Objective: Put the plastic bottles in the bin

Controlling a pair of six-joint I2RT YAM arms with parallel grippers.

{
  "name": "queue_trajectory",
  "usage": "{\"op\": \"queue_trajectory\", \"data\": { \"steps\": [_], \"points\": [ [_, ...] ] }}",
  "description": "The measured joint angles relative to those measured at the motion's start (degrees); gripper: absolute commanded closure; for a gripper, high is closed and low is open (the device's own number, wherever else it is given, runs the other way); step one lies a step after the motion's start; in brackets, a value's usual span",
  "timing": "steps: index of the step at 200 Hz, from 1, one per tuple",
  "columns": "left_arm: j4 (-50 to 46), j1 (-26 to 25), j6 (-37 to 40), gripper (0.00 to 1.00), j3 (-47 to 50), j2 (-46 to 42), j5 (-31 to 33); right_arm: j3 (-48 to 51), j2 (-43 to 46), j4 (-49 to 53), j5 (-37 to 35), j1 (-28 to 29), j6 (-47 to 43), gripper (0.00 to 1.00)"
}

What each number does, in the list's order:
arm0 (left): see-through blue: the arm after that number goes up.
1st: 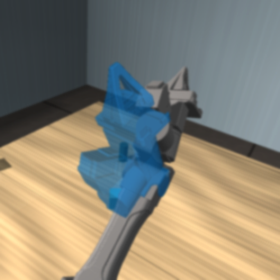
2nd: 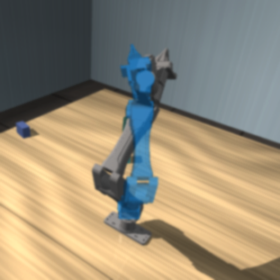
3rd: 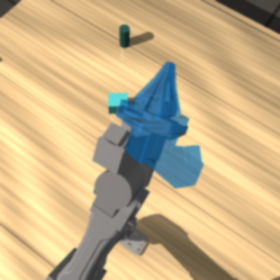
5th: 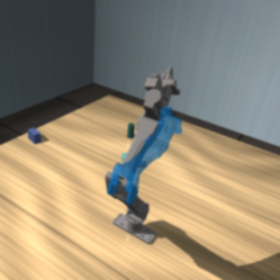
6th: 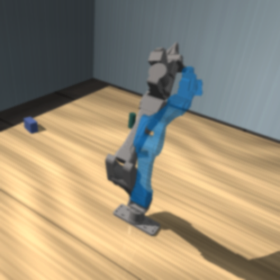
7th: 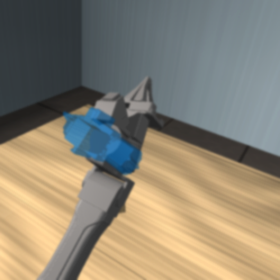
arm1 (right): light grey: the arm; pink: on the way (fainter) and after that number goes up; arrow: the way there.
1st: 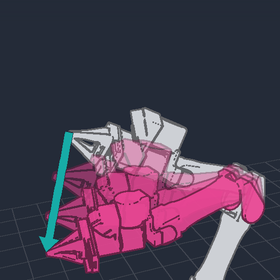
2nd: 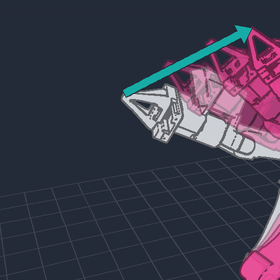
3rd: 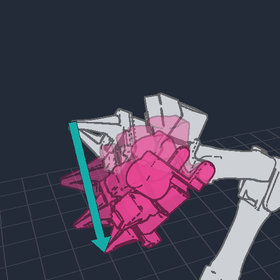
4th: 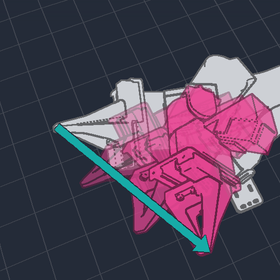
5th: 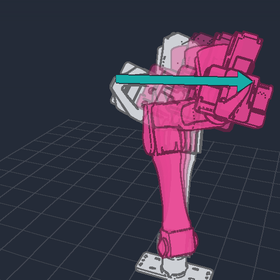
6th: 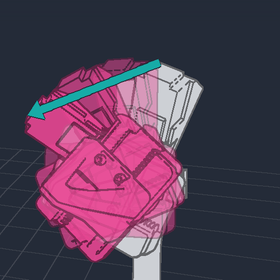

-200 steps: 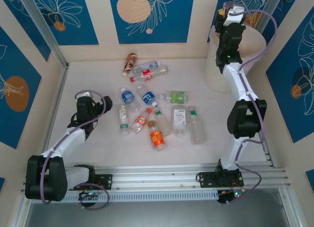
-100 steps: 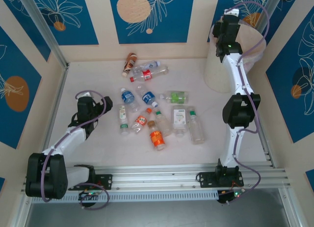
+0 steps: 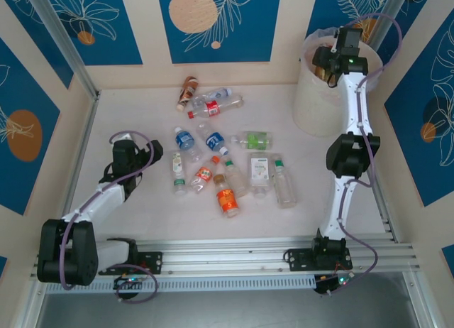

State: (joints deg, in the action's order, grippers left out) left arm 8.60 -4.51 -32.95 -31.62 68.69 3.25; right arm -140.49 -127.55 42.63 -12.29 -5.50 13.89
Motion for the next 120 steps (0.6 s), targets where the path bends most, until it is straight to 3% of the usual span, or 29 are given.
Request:
{"op": "queue_trajectory", "data": {
  "steps": [65,120],
  "points": [
    [0.0,0.0,0.0,0.00,0.0,0.8,0.2,7.2,9.0,1.2,5.5,0.9,1.4,0.38],
    [-1.1,0.0,-0.7,0.00,-0.1,1.6,0.2,0.7,1.7,1.1,6.6,0.9,3.9,0.33]
  ]
}}
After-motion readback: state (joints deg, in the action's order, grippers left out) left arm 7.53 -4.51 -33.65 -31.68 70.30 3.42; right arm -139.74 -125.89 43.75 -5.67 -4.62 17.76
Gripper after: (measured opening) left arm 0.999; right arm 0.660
